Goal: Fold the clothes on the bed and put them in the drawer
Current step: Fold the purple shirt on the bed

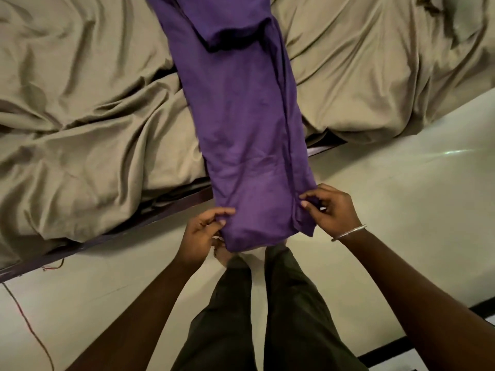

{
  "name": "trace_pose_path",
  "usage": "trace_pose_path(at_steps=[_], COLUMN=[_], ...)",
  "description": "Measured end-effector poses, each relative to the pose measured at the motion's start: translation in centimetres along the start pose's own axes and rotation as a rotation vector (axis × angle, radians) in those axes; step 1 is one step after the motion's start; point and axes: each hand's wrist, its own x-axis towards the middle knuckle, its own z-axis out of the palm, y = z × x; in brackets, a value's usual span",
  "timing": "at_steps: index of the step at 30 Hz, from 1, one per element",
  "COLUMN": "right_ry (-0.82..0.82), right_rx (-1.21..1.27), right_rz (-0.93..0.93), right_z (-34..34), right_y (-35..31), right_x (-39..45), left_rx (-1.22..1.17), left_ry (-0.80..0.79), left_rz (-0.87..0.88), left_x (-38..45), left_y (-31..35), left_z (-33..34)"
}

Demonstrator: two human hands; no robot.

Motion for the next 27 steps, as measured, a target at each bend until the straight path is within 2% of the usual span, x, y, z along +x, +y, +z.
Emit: trace_pose_path(at_steps=[4,9,12,16,23,25,27], right_ry=[-0.186,-0.269,-0.226,-0.115,0.005,-0.053,-0.202], right_rx=[-0.052,-0.262,-0.377,-0.508,-0.625,-0.588,-0.517], right_rz=[-0.107,-0.297,-0.414,-0.650,-0.800,-0.856,-0.894], right_z=[-1.8,-3.5,-3.9,-4.5,-3.8,-3.8,-4.2], right_y=[0.0,0.4,0.5,0.3,2.0,2.5,2.3], right_x=[0.3,1.1,1.5,2.2,3.8,4.3,4.8], left_rx=[0.075,0.417,0.638,0.890,0.946,0.996,1.064], left_ry=[-0.048,0.091,0.191,0.227,0.368,0.336,0.179], left_rz=[0.014,0.259,0.393,0.599,0.754,0.823,0.816], left_x=[-0.2,-0.2,-0.4,-0.2,0.7,1.0,1.4], left_y=[-0.6,-1.9,-2.6,-3.2,-3.2,-3.1,-2.5], left_z=[-0.2,0.5,0.3,0.1,1.3,1.0,0.3])
